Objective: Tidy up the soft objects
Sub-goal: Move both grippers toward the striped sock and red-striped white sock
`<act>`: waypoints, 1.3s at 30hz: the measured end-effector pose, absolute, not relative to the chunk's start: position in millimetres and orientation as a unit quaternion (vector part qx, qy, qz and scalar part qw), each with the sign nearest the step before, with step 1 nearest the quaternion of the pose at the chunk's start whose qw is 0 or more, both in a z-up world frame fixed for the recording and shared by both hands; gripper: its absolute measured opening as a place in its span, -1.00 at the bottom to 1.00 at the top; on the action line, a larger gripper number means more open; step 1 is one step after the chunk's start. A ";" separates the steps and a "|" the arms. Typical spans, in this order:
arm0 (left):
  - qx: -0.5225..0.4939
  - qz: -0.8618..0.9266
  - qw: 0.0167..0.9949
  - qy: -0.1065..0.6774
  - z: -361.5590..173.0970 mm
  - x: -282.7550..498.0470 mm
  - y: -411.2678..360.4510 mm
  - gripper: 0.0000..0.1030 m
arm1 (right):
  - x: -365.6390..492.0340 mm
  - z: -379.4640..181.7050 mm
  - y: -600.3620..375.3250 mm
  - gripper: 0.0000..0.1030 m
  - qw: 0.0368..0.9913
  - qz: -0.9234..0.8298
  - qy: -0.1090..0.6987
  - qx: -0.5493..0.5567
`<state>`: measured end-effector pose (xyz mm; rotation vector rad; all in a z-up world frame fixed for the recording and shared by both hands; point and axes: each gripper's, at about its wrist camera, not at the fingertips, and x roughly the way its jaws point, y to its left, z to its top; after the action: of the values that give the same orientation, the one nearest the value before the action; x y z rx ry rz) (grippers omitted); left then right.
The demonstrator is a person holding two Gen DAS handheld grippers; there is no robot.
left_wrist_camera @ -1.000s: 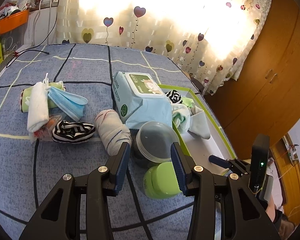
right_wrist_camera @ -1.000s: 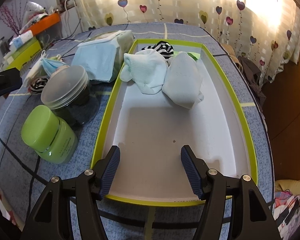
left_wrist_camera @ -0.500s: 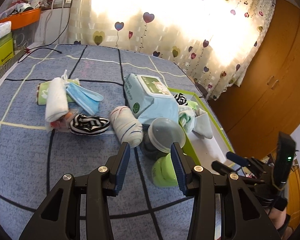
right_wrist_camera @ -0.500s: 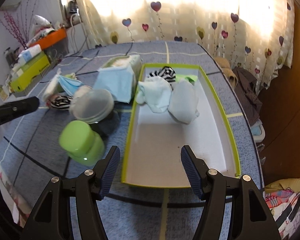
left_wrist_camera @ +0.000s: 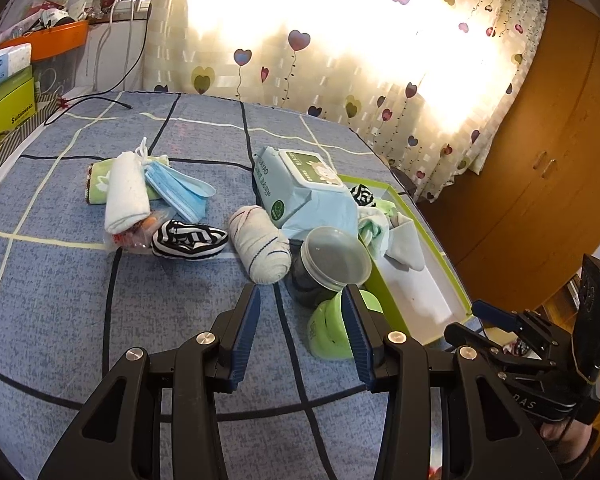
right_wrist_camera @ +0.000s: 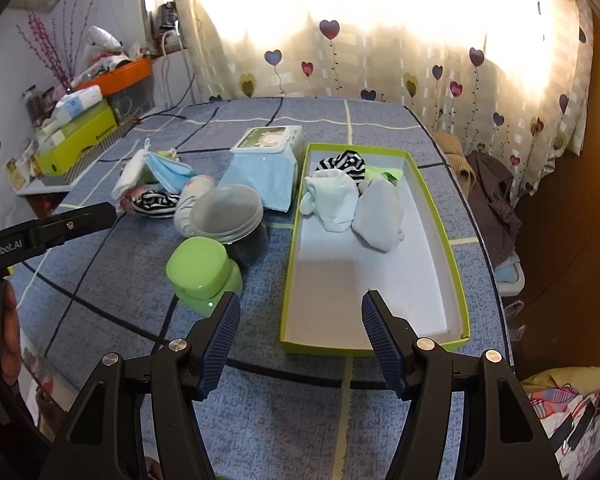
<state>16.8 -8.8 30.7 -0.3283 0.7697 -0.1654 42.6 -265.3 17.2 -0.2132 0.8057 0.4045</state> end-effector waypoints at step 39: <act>-0.200 -0.039 0.905 0.373 14.3 34.1 47.4 -0.16 | 58.9 38.7 -186.8 0.23 0.883 0.255 0.363 -0.154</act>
<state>34.1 47.4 14.3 -0.4133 0.7701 -0.0810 58.9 -186.8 38.7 -0.3208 0.7565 0.5304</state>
